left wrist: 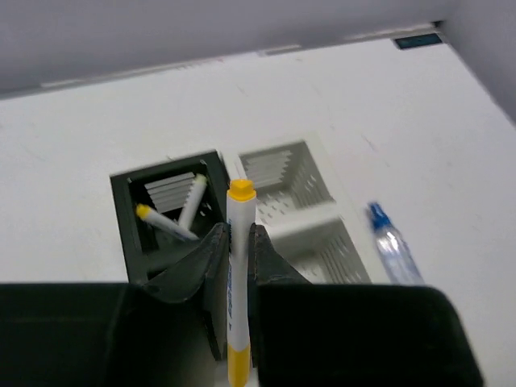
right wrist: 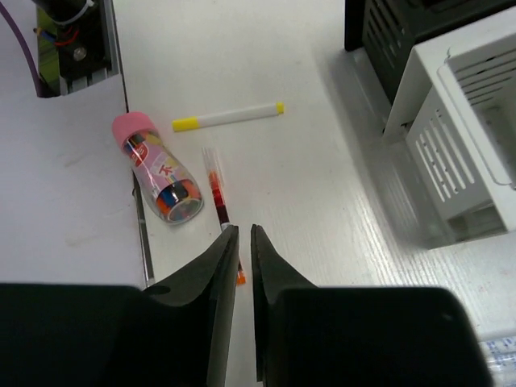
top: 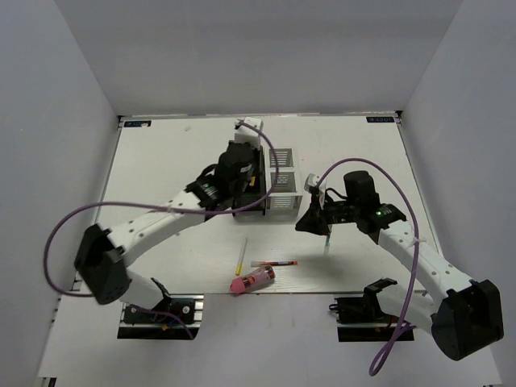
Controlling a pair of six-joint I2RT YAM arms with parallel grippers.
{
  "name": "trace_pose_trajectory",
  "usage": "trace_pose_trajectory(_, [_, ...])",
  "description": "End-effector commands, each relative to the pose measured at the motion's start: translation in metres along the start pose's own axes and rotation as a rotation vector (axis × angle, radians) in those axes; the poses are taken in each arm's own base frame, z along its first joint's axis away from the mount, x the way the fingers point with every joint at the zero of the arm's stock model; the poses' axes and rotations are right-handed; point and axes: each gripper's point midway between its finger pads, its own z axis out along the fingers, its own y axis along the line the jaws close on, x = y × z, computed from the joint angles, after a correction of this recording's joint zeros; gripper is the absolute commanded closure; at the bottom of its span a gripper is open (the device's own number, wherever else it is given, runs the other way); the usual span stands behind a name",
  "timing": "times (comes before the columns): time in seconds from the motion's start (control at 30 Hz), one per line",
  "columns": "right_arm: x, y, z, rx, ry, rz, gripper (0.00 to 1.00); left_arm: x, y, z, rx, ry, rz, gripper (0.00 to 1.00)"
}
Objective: Sort the stationery into containers
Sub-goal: Place the pen in the storage box.
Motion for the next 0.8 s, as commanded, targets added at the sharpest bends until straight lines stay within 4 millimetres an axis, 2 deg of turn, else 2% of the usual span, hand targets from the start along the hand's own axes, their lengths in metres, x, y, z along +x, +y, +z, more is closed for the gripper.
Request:
trace_pose_trajectory(0.0, [-0.010,0.002,-0.002,-0.005,0.004,-0.027,0.82,-0.025,0.020,0.044,-0.165,-0.123,0.064,1.00])
trace_pose_trajectory(0.03, [-0.010,0.001,-0.002,0.000,0.009,-0.027,0.81,-0.025,0.028,0.054,-0.206,-0.127,0.069,1.00])
trace_pose_trajectory(0.07, [-0.011,0.001,-0.002,0.002,0.007,-0.032,0.81,-0.039,0.030,0.061,-0.231,-0.163,0.057,1.00])
trace_pose_trajectory(0.13, [-0.007,0.000,-0.002,0.009,0.013,-0.031,0.81,-0.036,0.040,0.083,-0.275,-0.165,0.052,1.00])
trace_pose_trajectory(0.23, [-0.003,0.000,-0.002,0.017,0.017,-0.031,0.80,-0.036,0.059,0.102,-0.329,-0.163,0.057,1.00])
trace_pose_trajectory(0.3, [0.003,0.003,-0.003,0.016,0.019,-0.028,0.80,-0.033,0.062,0.117,-0.330,-0.156,0.059,1.00])
trace_pose_trajectory(0.33, [0.005,0.003,-0.003,0.018,0.022,-0.023,0.80,-0.039,0.065,0.121,-0.338,-0.167,0.052,1.00])
trace_pose_trajectory(0.4, [0.010,0.003,-0.003,0.020,0.026,-0.016,0.80,-0.027,0.064,0.136,-0.326,-0.136,0.048,1.00])
trace_pose_trajectory(0.43, [0.010,0.003,-0.003,0.021,0.024,-0.020,0.76,-0.032,0.068,0.141,-0.335,-0.146,0.042,1.00])
trace_pose_trajectory(0.5, [0.010,0.004,-0.003,0.018,0.025,-0.022,0.69,-0.008,0.067,0.150,-0.334,-0.085,0.059,1.00])
trace_pose_trajectory(0.53, [0.010,0.004,-0.003,0.013,0.024,-0.032,0.62,-0.008,0.071,0.152,-0.332,-0.083,0.057,1.00])
trace_pose_trajectory(0.57, [0.008,0.003,-0.003,0.016,0.024,-0.029,0.58,0.000,0.070,0.152,-0.323,-0.070,0.050,1.00])
trace_pose_trajectory(0.6, [0.007,0.002,-0.003,0.019,0.021,-0.037,0.54,0.016,0.072,0.152,-0.327,-0.042,0.046,1.00])
trace_pose_trajectory(0.63, [0.005,0.001,-0.004,0.022,0.018,-0.038,0.49,0.020,0.071,0.150,-0.318,-0.033,0.039,1.00])
trace_pose_trajectory(0.73, [0.003,0.001,-0.001,0.010,0.021,-0.034,0.42,0.026,0.071,0.145,-0.308,-0.030,0.005,1.00])
trace_pose_trajectory(0.77, [0.003,0.000,0.000,0.006,0.022,-0.028,0.39,0.033,0.071,0.145,-0.301,-0.015,0.011,1.00])
